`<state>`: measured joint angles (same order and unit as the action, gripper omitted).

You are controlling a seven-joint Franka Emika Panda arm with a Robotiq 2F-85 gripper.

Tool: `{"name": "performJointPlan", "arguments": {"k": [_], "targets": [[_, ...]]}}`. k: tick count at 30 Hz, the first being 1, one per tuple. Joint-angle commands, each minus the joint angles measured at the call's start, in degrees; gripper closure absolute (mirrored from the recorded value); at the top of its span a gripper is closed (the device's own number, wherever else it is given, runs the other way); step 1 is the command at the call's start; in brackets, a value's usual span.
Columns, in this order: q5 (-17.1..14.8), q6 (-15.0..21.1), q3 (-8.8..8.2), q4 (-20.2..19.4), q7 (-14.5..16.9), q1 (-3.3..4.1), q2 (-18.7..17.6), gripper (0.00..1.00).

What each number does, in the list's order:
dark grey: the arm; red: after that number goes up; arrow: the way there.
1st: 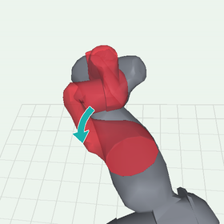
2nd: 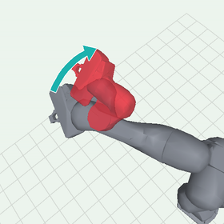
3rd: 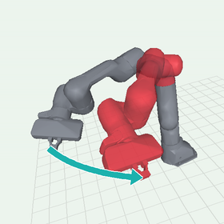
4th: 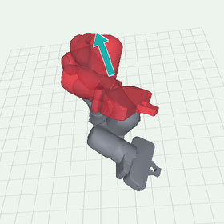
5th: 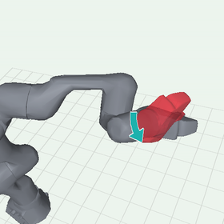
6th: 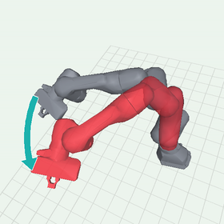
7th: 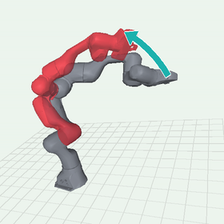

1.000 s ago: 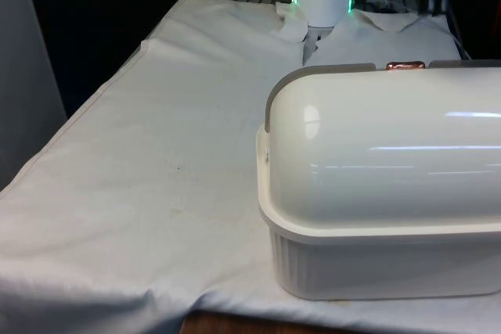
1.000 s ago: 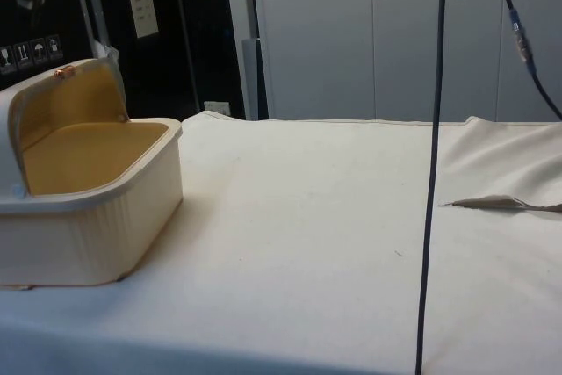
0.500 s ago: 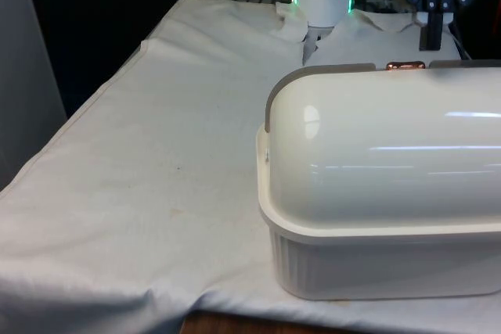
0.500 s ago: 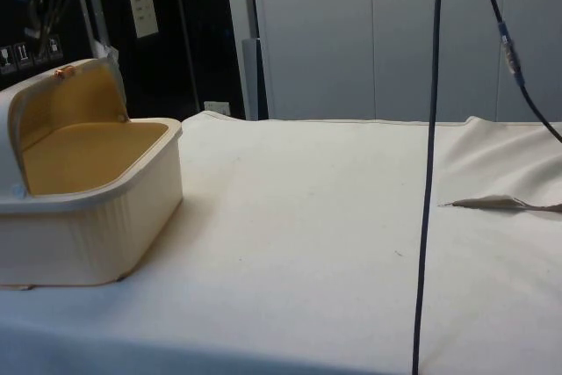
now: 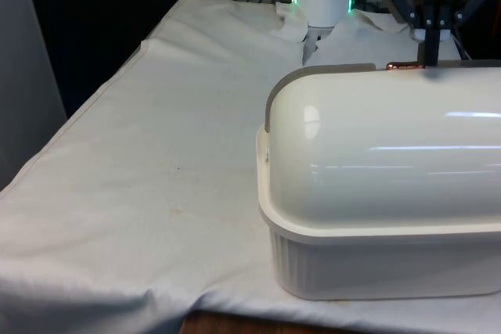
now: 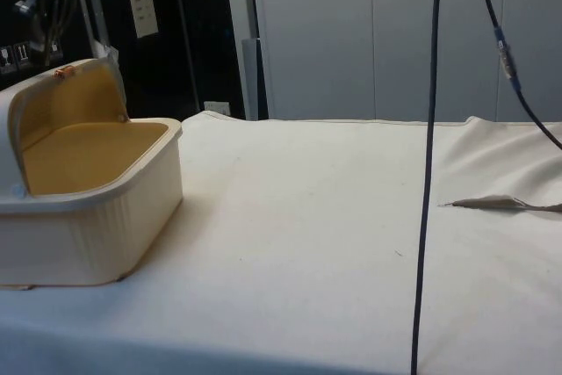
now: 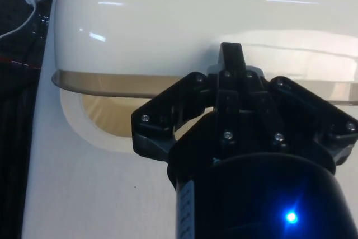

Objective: Open the lid, then close it.

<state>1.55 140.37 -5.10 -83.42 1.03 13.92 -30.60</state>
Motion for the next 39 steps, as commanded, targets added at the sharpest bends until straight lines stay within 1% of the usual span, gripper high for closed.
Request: {"name": "performJointPlan", "arguments": {"k": [1, 2, 3, 10, 11, 12, 18, 19, 20, 23, 24, 25, 26, 31, 32, 33, 39], "targets": [[-0.1, 0.5, 0.06, -0.9, -0.1, 0.0, 0.5, 1.0], [0.0, 0.0, 0.0, 0.0, 0.0, 0.0, 0.0, 1.0], [-0.1, 0.5, 0.06, -0.9, -0.1, 0.0, 0.5, 1.0], [0.1, 0.8, 0.0, -3.2, -0.2, 0.29, 1.5, 1.0], [0.0, 0.0, 0.06, -2.3, 0.0, 0.17, 1.0, 1.0], [0.1, 0.9, 0.0, -3.6, -0.2, 0.29, 1.7, 1.0], [0.2, 1.5, -0.06, -6.5, -0.2, 0.52, 3.2, 1.0], [0.1, 0.5, 0.06, -5.7, 0.0, 0.34, 2.9, 1.0], [0.2, 1.6, -0.06, -6.9, -0.2, 0.52, 3.4, 1.0], [0.2, 1.9, -0.06, -8.2, -0.2, 0.63, 4.1, 1.0], [0.2, 2.2, -0.06, -9.2, -0.3, 0.69, 4.6, 1.0], [0.1, 1.3, 0.06, -8.4, 0.0, 0.52, 4.2, 1.0], [0.3, 2.3, -0.06, -9.6, -0.3, 0.74, 4.8, 1.0], [0.3, 2.9, 0.0, -12.6, -0.3, 0.92, 6.4, 1.0], [0.1, 1.8, 0.11, -12.0, 0.0, 0.69, 6.2, 1.0], [0.3, 3.0, 0.0, -13.1, -0.4, 0.92, 6.6, 1.0], [0.4, 4.1, 0.06, -17.2, -0.4, 1.09, 8.7, 1.0]]}}
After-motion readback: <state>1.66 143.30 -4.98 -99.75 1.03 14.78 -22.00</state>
